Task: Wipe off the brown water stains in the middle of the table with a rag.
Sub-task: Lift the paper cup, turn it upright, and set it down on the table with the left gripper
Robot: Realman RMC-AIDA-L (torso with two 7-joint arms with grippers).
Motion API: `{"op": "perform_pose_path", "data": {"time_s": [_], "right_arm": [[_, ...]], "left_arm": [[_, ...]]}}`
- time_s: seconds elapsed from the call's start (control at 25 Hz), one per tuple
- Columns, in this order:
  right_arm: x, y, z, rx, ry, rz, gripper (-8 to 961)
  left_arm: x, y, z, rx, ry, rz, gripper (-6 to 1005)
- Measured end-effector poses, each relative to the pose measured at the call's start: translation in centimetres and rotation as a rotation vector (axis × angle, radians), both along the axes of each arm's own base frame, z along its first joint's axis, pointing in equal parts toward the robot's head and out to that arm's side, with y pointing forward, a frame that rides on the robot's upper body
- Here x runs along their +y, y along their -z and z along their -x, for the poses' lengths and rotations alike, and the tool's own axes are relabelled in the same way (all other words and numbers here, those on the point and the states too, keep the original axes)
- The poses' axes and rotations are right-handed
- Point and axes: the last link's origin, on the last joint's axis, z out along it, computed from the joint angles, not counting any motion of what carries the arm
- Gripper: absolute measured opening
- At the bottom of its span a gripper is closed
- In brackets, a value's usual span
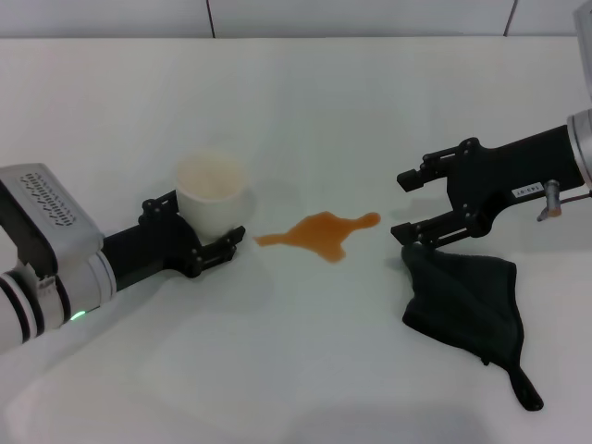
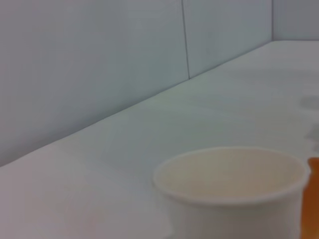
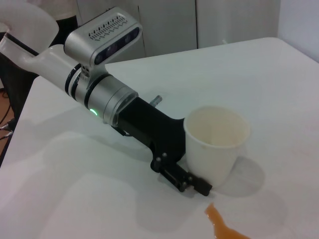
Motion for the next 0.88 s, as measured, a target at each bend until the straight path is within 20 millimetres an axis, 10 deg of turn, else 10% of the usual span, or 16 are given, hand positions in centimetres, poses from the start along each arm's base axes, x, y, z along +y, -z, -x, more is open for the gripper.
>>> {"op": "perform_pose_path", "data": {"time_s": [0.36,0.88], "right_arm": [[-0.1,0.2,0.0,-0.002,-0.001,0.005,742],[-0.3,0.4,-0.1,0.008,0.001,0.007,742]], "left_arm": [[0.2,0.0,0.0,-0.013,-0.023,-0.016,889],[2.2,-0.2,-0.9,-0.001,-0.034,-0.029,884]]}}
